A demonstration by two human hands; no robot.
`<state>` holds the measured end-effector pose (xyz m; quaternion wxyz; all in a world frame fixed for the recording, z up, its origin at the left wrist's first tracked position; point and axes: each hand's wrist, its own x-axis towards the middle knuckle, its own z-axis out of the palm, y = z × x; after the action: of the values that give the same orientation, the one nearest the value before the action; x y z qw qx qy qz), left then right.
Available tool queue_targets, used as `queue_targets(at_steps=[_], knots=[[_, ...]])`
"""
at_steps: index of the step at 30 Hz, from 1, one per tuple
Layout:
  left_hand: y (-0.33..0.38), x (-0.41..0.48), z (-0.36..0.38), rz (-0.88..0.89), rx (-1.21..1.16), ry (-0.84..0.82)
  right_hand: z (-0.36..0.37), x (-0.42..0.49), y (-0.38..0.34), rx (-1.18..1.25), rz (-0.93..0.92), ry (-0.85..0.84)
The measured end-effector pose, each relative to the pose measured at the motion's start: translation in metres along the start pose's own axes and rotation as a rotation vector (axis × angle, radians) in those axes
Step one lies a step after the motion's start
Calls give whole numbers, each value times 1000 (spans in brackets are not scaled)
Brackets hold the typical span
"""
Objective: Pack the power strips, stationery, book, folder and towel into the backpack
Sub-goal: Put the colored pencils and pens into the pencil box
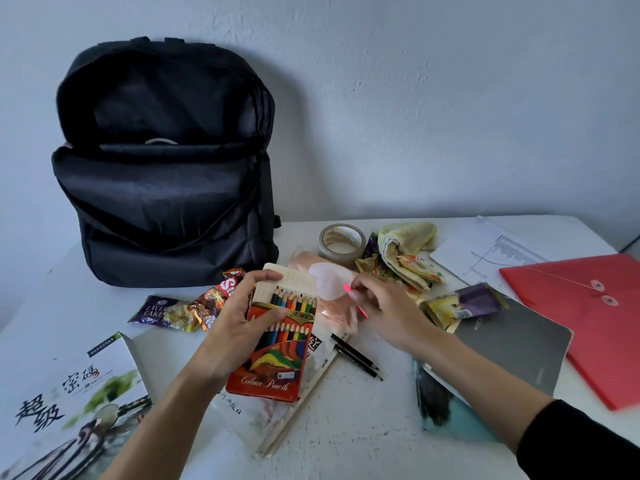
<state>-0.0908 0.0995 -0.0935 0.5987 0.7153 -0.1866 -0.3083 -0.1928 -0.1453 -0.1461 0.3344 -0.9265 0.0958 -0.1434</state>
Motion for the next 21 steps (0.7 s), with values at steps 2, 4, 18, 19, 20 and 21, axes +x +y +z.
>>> queue_targets(at_steps=[2,4,18,19,20,21], knots=[[-1,0,-5,-2,-16,24,-2,8,-8,74,30,2],[0,1,-10,-2,-33,44,-5,16,-19,80,37,-22],[0,-6,-12,17,0,62,-22,46,-29,430,60,186],[1,-7,-12,22,3,61,-21,45,-35,447,41,151],[1,-8,-11,26,4,58,-19,43,-40,442,30,120],[1,-9,-12,31,5,54,-17,42,-46,439,20,89]])
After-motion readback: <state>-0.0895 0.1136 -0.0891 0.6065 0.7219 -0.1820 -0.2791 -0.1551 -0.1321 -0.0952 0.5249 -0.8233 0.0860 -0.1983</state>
